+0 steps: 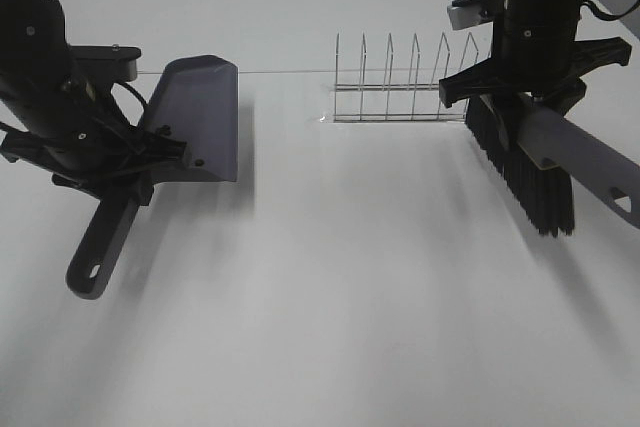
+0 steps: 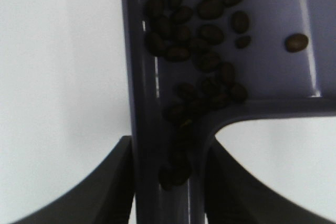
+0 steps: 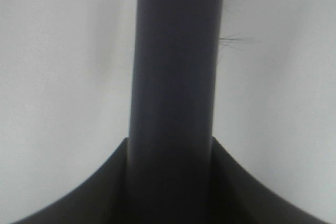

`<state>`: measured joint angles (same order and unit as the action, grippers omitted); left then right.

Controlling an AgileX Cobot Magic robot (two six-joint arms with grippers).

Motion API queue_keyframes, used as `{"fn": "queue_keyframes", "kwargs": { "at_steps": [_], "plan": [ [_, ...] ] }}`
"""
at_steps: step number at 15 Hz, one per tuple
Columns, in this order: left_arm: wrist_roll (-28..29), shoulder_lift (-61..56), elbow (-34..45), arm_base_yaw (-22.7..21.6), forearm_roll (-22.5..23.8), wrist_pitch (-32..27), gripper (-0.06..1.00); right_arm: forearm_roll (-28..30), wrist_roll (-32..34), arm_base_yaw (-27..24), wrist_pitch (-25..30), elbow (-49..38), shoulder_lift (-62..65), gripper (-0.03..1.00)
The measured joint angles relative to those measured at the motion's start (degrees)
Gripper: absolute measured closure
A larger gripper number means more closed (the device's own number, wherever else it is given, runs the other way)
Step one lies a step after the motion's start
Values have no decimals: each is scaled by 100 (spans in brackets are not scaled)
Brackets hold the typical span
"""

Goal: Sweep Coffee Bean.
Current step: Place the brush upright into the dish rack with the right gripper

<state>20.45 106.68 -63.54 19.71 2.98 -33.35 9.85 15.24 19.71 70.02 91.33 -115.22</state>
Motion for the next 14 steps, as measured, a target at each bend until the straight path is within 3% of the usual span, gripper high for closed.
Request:
{"fn": "queue_keyframes", "kwargs": {
  "at_steps": [10, 14],
  "plan": [
    [-269, 0, 0, 6, -195, -11, 58, -11, 138, -441, -791, 80, -407, 61],
    [-281, 0, 0, 6, -195, -11, 58, -126, 74, -441, -670, 705, -682, 61]
  ]
}}
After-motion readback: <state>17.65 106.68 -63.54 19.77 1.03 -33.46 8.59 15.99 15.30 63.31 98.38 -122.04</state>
